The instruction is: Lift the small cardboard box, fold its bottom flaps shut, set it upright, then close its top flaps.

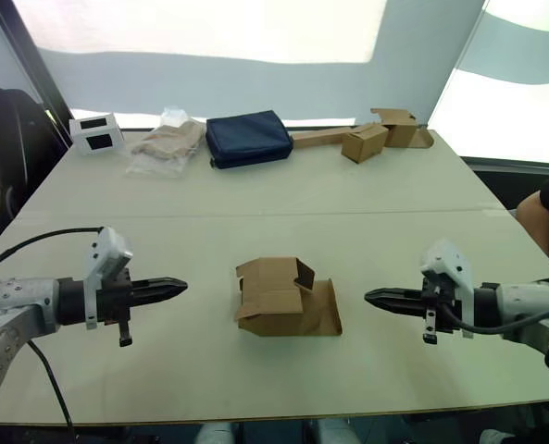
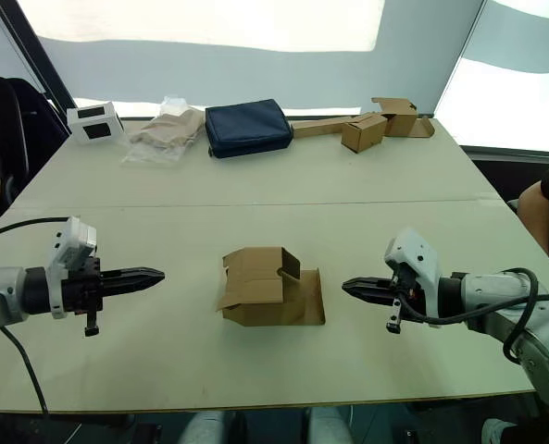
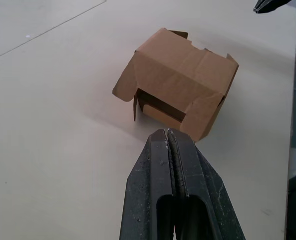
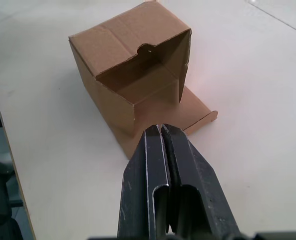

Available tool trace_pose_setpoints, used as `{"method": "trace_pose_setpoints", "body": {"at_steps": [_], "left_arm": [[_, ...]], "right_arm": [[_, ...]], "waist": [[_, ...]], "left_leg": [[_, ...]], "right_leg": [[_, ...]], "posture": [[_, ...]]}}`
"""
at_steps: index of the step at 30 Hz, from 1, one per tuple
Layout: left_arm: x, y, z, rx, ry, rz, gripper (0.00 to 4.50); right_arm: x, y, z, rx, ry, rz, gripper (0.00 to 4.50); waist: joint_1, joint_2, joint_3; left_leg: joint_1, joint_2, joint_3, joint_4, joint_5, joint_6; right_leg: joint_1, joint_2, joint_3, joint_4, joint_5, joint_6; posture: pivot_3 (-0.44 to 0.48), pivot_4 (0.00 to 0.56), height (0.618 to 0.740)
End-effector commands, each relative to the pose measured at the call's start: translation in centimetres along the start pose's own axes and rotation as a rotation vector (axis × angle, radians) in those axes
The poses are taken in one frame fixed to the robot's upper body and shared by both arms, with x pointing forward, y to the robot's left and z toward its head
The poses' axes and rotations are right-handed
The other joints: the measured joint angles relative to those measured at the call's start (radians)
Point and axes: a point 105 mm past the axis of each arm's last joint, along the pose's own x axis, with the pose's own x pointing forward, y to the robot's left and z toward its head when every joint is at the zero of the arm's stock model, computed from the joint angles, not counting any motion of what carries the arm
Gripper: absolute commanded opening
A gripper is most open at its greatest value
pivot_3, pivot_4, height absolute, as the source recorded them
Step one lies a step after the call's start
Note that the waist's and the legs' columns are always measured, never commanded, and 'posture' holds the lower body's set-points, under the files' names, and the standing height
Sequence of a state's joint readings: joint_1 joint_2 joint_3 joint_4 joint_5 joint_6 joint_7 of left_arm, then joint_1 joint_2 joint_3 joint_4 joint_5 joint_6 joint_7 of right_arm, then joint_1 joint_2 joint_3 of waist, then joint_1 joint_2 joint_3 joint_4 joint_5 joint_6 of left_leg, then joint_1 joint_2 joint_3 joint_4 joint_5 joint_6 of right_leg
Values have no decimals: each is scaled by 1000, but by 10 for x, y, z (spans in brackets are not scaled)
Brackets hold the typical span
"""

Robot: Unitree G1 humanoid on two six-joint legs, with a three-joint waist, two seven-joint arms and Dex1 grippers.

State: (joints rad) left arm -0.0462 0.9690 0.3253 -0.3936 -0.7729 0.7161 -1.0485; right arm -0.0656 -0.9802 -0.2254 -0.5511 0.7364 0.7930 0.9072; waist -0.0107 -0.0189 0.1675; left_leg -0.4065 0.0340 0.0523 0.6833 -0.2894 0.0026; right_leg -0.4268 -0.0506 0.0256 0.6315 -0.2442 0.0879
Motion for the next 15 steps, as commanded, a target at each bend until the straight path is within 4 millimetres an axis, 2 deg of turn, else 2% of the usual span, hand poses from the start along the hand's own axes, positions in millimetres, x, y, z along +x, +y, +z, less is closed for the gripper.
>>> {"method": "trace_pose_setpoints", "body": {"at_steps": [1, 8, 11, 15], "left_arm": [[5, -3, -1, 21, 10, -21, 18], [14, -4, -5, -50, 10, -41, 18], [25, 0, -6, -197, -31, -61, 770], [43, 3, -6, -435, -104, -103, 2397]], "right_arm": [[1, 5, 10, -40, -25, 13, 0], [2, 7, 10, -34, -23, 9, 0], [2, 11, 8, -23, -24, 6, 0], [7, 15, 8, -14, -32, 4, 0]], "waist": [[0, 0, 0], [0, 0, 0], [2, 0, 0], [1, 0, 0]], "left_leg": [[0, 0, 0, 0, 0, 0], [0, 0, 0, 0, 0, 0], [0, 0, 0, 0, 0, 0], [0, -1, -1, 1, 0, 0]], "right_leg": [[0, 0, 0, 0, 0, 0], [0, 0, 0, 0, 0, 0], [0, 0, 0, 0, 0, 0], [1, 1, 0, 0, 1, 1]], "posture": [[0, 150, 740], [0, 150, 740], [0, 150, 740], [0, 150, 740]]}}
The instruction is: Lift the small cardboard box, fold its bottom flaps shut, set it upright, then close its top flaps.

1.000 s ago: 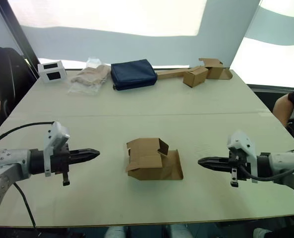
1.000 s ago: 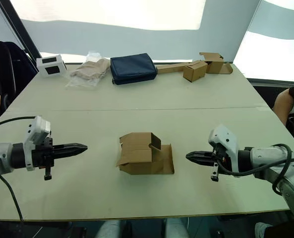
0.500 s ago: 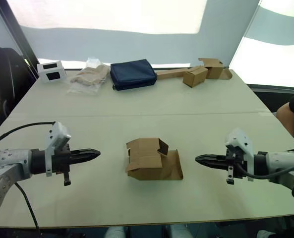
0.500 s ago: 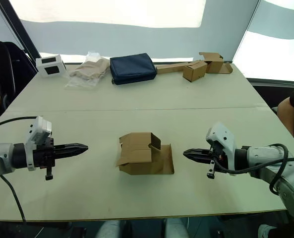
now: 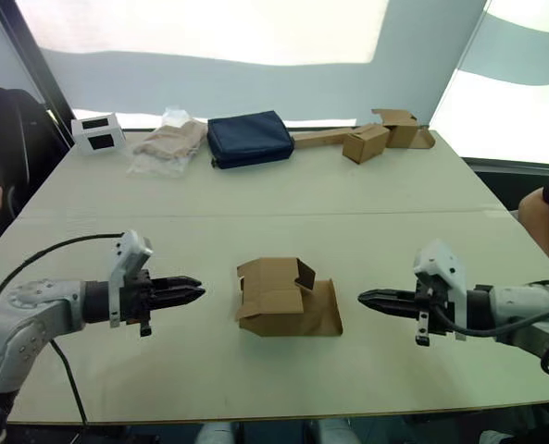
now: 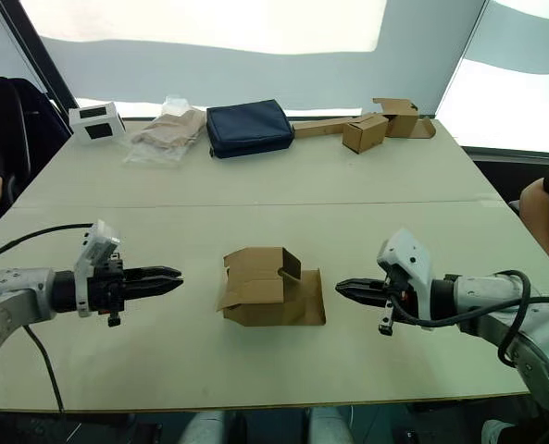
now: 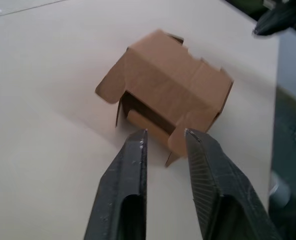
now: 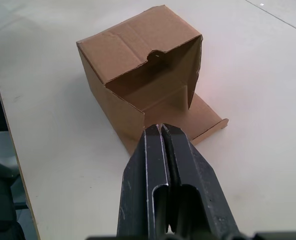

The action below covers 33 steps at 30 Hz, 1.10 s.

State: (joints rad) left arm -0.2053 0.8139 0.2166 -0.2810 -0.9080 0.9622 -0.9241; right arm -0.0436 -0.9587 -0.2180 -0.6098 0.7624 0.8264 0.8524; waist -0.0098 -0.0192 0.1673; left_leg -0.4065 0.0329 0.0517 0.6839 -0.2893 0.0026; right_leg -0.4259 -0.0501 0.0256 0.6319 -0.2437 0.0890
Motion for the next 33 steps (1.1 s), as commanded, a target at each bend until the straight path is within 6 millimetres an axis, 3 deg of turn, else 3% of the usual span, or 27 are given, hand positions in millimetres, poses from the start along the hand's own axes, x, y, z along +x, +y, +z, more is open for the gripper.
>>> {"method": "trace_pose_setpoints", "body": {"at_steps": [1, 5, 12, 17, 22, 33], "left_arm": [[11, -1, -2, -170, -19, -42, 2825], [24, 8, -12, -476, -60, -88, 4452], [38, 14, -11, -683, -96, -120, 4452], [48, 7, -11, -752, -89, -191, 4452], [55, -8, -12, -775, -48, -277, 4452], [76, -8, -14, -811, -51, -286, 4452]], "right_arm": [[1, 4, 9, -29, -35, -4, 0], [4, 7, 8, -26, -42, -19, 0], [4, 11, 8, -19, -49, -46, 0], [2, 13, 5, -12, -45, -72, 0], [2, 13, 5, -17, -43, -82, 0], [2, 12, 6, -25, -38, -89, 0]], "waist": [[-1, 0, 0], [-1, 0, 0], [-1, 0, 0], [0, -1, 0], [0, -1, 0], [1, -1, 0]], "left_leg": [[0, 0, 0, 0, 0, 0], [0, -1, -1, 0, 0, 0], [0, -1, -3, 0, 0, 0], [0, -1, -3, 0, 0, 0], [0, -1, -3, 0, 1, -1], [0, -2, -3, 0, 1, -1]], "right_leg": [[0, 0, 0, 0, 0, 0], [0, 1, 0, 1, 1, 3], [0, 3, 0, 2, 2, 3], [0, 2, 0, 2, 2, 3], [0, 2, 0, 2, 1, 2], [0, 2, 0, 2, 0, 0]], "posture": [[0, 150, 740], [0, 150, 740], [0, 150, 740], [0, 150, 740], [0, 150, 740], [0, 150, 740]]}}
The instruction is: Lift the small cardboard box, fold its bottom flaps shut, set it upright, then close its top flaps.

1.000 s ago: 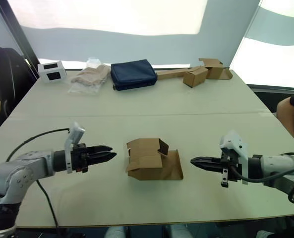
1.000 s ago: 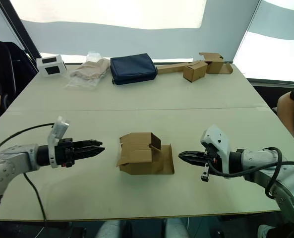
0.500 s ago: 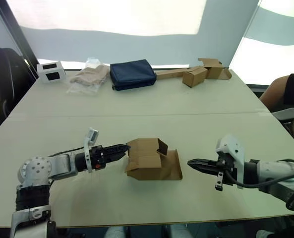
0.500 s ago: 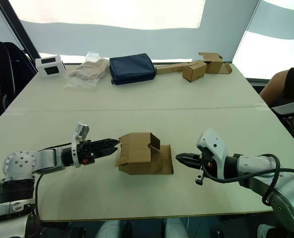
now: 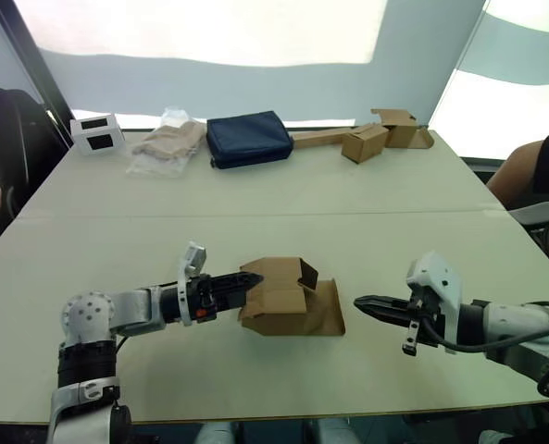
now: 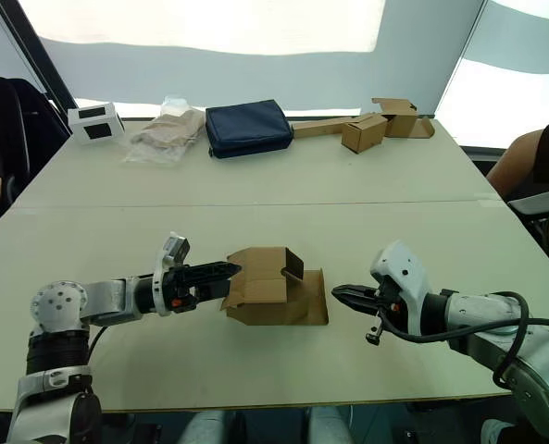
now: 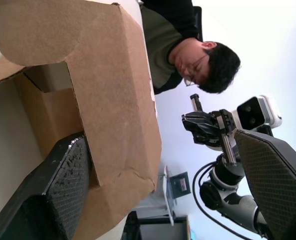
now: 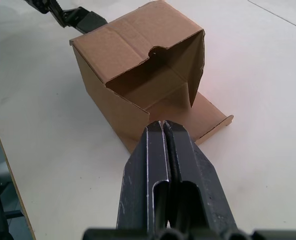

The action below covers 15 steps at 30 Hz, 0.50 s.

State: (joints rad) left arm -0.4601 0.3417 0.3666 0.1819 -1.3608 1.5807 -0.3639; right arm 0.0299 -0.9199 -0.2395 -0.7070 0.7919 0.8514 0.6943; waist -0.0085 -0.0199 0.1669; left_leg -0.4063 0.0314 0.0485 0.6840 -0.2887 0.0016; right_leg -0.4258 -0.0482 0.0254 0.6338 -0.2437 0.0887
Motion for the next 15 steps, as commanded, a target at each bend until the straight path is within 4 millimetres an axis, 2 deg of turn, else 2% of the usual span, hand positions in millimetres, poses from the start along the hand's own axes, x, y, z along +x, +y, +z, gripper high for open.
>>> {"method": "trace_pose_setpoints", "body": {"at_steps": [1, 6, 15], "left_arm": [[9, -5, 2, 18, 1, -23, 4452], [23, -10, 1, 13, 3, -67, 4452], [33, -22, 3, 18, 21, -136, 4452]], "right_arm": [[-2, 5, 10, -45, -26, 6, 0], [-3, 6, 11, -47, -26, 0, 0], [-4, 7, 10, -43, -23, -16, 0]], "waist": [[0, 0, 0], [1, 0, 0], [0, 0, 0]], "left_leg": [[0, 0, 0, 0, 0, 0], [0, 0, 0, 0, 0, 0], [0, 0, 0, 0, 0, 0]], "right_leg": [[0, 0, 0, 0, 0, 0], [0, 0, 0, 0, 0, 0], [0, 0, 0, 0, 0, 0]], "posture": [[0, 150, 740], [0, 150, 740], [0, 150, 740]]}}
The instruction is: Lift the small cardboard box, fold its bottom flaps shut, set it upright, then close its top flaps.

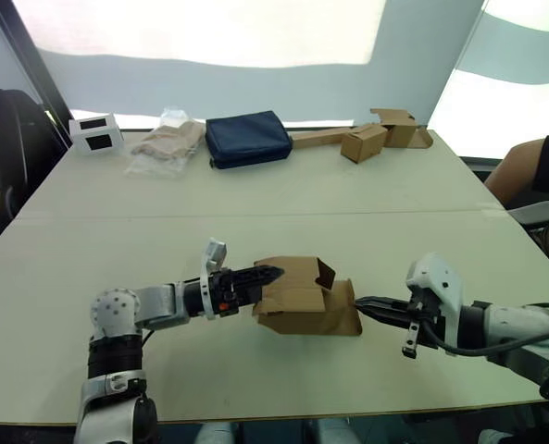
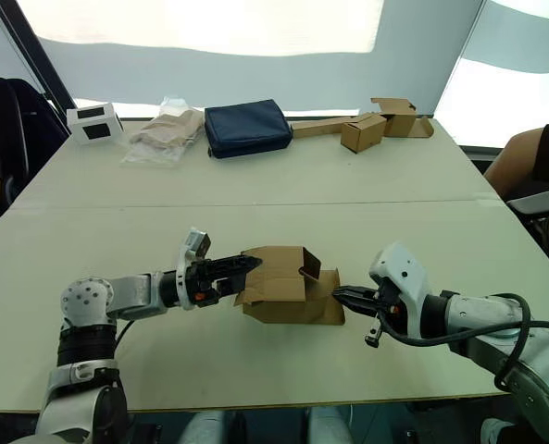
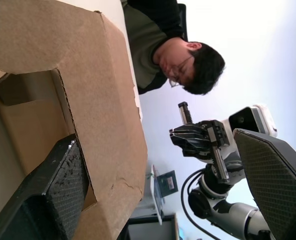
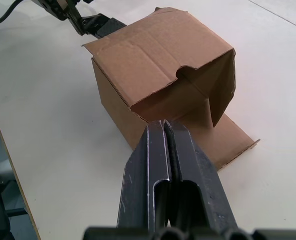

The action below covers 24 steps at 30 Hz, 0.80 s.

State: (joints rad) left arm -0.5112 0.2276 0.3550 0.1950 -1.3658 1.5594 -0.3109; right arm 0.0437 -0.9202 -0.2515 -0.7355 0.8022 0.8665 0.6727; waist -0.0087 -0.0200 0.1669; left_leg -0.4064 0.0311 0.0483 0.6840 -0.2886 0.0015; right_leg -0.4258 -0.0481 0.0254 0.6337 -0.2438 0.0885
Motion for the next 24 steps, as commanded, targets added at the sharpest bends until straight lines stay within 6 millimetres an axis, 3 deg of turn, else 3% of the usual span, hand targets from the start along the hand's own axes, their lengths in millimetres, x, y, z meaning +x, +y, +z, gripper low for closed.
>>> {"method": "trace_pose_setpoints", "body": {"at_steps": [1, 10, 15, 24], "left_arm": [[4, -13, 3, 21, 10, -66, 4452], [-2, -2, -21, -45, 86, -53, 4452], [-7, 22, -27, -117, 64, 18, 4452], [23, 21, -10, -99, 53, -47, 4452]], "right_arm": [[-3, 4, 9, -40, -27, -8, 0], [0, -1, 6, -66, -17, -44, 0], [4, -5, 9, -71, -35, -50, 0], [10, -19, 12, -87, -43, -68, 0]], "waist": [[0, 0, 0], [-2, 0, 0], [-1, 0, 0], [4, 0, 0]], "left_leg": [[0, 0, 0, 0, 0, 0], [0, 0, 0, 0, 0, 0], [0, 0, 0, 0, 0, 0], [0, -1, 0, 1, 0, 0]], "right_leg": [[0, 0, 0, 0, 0, 0], [0, 0, 0, 0, 0, 0], [0, 0, 0, 0, 0, 0], [1, -1, 0, -1, 0, -1]], "posture": [[0, 150, 740], [0, 150, 740], [0, 150, 740], [0, 150, 740]]}}
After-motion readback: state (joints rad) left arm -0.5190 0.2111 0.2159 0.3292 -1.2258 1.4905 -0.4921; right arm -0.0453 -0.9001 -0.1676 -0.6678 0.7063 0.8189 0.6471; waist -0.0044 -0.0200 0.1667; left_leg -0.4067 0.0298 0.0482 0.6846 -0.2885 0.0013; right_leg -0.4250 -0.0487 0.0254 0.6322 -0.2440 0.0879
